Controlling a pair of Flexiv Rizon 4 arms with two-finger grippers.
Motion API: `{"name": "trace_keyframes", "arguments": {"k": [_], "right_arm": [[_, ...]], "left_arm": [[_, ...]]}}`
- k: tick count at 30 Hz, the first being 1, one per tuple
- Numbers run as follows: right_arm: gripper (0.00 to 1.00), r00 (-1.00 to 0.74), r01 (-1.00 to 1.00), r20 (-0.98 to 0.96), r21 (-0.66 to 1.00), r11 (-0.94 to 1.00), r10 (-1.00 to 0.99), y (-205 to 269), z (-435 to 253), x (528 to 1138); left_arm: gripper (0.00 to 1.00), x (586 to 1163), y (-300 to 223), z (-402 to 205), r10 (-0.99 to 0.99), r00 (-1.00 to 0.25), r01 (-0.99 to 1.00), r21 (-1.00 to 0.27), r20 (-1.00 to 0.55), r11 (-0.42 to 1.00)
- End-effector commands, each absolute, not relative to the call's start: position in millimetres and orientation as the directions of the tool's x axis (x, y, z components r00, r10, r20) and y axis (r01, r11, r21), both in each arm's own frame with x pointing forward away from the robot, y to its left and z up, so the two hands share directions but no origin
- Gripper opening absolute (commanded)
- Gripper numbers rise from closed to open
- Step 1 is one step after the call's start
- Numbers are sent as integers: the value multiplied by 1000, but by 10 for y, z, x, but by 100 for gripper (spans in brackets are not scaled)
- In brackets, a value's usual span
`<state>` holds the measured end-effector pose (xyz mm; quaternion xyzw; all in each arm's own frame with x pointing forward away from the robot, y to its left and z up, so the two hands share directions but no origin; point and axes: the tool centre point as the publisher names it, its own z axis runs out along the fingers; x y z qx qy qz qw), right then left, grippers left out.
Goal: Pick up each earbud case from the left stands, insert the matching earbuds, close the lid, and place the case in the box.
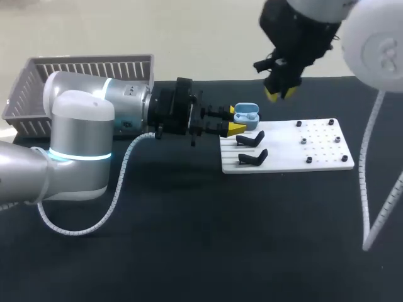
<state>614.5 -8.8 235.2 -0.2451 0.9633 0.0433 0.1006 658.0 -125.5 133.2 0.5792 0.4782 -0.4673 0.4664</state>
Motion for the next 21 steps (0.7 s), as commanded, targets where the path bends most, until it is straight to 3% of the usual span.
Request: {"name": "trace_keyframes", "arguments": {"k": [1, 21], "right_arm": [[0, -843, -529, -129, 19, 849, -522, 138, 2348, 6176], [0, -808, -582, -100, -15, 813, -580, 439, 1975, 6204]], "left_arm": [[0, 6565, -1255, 1324, 116, 109, 990, 97, -987, -102], [0, 6565, -1255, 1324, 116, 109, 990, 97, -987, -102]]}}
